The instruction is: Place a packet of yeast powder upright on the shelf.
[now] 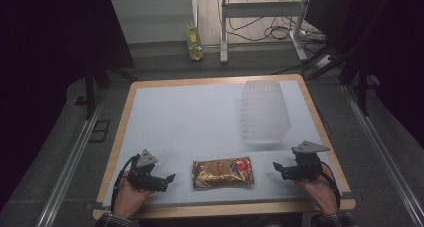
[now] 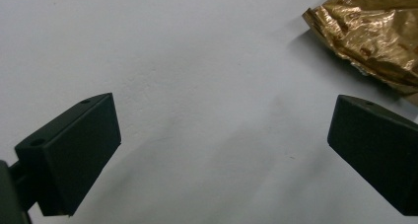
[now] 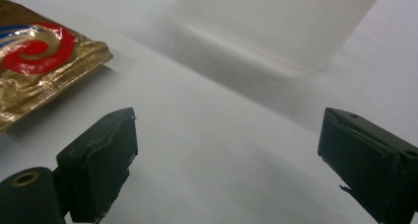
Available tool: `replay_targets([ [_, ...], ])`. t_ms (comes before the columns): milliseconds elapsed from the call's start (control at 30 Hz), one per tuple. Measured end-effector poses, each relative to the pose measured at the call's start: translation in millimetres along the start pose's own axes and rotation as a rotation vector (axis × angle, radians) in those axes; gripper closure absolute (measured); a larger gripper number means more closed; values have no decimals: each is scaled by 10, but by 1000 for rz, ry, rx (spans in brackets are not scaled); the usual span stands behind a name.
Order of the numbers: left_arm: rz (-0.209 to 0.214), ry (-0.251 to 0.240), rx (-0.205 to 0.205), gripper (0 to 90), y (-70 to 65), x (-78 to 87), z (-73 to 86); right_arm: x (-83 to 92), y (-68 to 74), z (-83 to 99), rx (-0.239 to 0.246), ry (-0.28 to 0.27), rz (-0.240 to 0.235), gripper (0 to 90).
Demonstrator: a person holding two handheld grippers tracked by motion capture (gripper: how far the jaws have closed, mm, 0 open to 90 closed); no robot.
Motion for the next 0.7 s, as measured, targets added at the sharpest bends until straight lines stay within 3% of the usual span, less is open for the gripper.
replay_targets([
  [367,18,17,-17,45,-31,-29,-13,-24,31,-11,-1,9,4,80],
  [700,26,11,-3,98,-15,-26,-17,-26,34,-6,-2,19,17,79],
])
Point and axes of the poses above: each handheld gripper's, and its own axes: x roughly backward along the jaws, z roughly out of its underside, y roughly to its left, the point moved 1 cm from there along -x, roughly forward along the jaws, and after that the axes turned 3 degrees about z, right-handed, at the moved point
